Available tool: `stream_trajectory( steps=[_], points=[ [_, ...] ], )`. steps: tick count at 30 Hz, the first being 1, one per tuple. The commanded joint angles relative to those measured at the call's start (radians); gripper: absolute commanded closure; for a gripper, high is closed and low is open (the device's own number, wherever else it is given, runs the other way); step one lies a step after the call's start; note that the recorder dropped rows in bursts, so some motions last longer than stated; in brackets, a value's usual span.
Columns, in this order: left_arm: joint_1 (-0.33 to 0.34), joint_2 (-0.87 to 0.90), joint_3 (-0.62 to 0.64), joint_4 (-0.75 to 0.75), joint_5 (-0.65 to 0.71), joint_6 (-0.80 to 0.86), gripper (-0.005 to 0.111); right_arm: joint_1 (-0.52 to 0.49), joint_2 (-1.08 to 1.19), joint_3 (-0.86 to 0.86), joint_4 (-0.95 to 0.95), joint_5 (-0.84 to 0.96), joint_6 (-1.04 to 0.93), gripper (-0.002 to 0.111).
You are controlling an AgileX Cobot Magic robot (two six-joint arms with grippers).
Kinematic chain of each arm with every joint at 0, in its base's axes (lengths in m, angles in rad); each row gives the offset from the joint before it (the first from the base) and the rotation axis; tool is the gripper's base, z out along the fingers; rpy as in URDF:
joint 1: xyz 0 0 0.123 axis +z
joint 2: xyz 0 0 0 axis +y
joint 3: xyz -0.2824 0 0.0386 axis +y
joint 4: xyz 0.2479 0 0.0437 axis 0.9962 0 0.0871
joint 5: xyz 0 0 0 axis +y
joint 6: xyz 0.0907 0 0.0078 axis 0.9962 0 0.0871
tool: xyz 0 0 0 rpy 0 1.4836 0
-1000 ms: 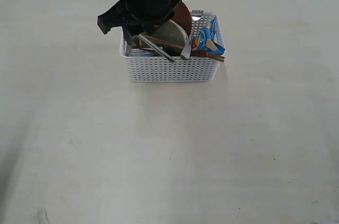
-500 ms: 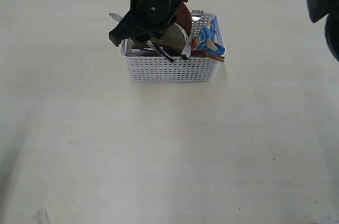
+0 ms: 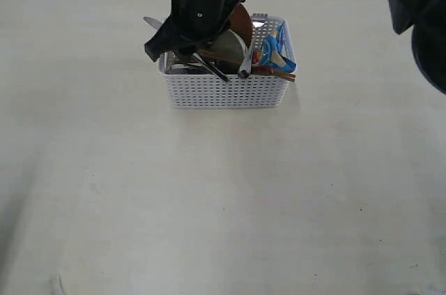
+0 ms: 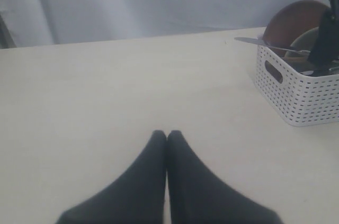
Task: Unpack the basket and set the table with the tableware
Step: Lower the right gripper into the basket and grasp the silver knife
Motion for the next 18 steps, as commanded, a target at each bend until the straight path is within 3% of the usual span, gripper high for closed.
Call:
stream_trajectory(
  steps=[1,9,16,18],
  points=[
    [0.003,-0.007,0.002,-0.002,-0.008,0.0,0.107,-0.001,0.02,-0.008,-0.011,0.009,0.008,0.062],
    [0.003,-0.007,0.002,-0.002,-0.008,0.0,0.107,-0.001,0.043,-0.008,-0.013,0.007,0.008,0.064],
    [0.003,-0.007,0.002,-0.002,-0.008,0.0,0.107,-0.001,0.041,-0.008,-0.013,0.01,0.006,0.105],
    [0.003,-0.007,0.002,-0.002,-0.008,0.0,0.107,-0.001,0.041,-0.008,-0.013,0.01,0.006,0.109]
  ],
)
